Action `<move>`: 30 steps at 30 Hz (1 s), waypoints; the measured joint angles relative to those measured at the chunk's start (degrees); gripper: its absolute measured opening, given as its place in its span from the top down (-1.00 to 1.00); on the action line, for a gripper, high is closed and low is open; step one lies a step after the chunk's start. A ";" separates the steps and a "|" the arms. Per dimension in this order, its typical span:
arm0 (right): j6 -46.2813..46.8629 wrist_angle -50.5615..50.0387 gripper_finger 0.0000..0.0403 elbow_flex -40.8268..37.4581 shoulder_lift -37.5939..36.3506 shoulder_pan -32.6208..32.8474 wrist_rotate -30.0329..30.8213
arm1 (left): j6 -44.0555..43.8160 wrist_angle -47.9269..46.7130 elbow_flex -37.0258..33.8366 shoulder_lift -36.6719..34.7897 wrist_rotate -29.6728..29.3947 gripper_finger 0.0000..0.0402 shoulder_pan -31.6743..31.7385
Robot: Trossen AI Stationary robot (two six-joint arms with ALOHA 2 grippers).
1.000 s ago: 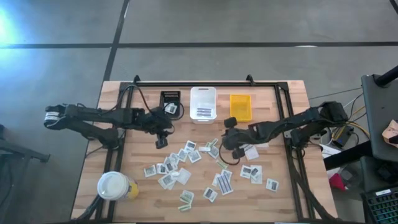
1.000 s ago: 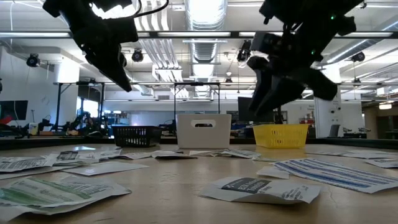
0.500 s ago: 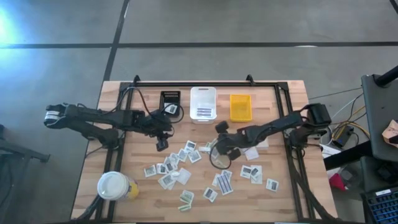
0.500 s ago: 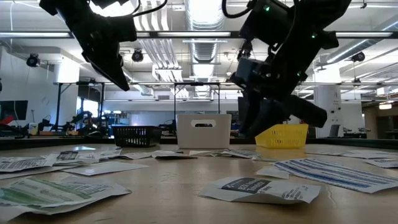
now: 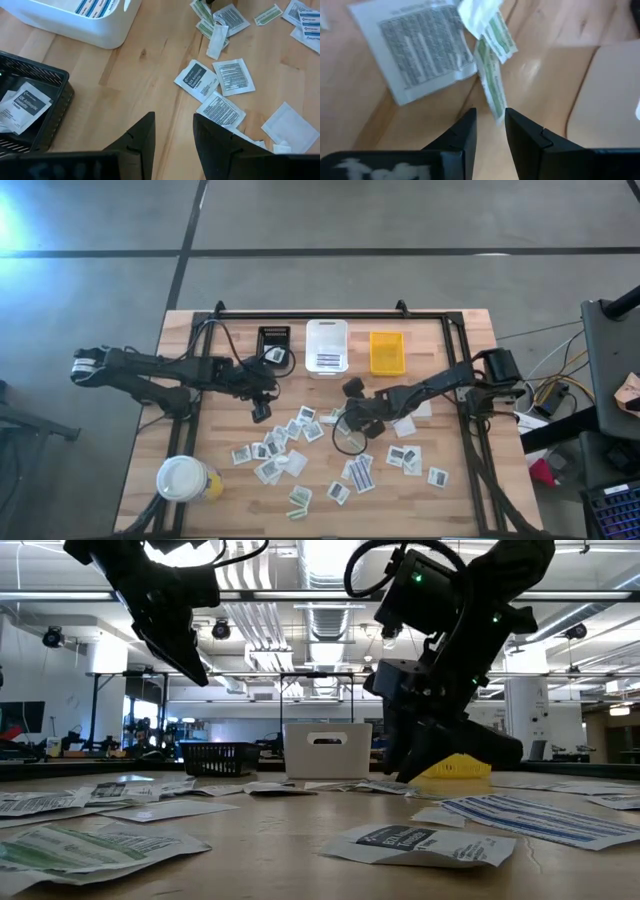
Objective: Pick & Place First Aid Supplies
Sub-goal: Put the green bandage into the yellow basket
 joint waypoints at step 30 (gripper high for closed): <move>5.17 -2.35 0.96 -0.13 0.14 -0.81 0.62 | 0.39 0.02 0.00 0.00 -0.44 0.38 0.05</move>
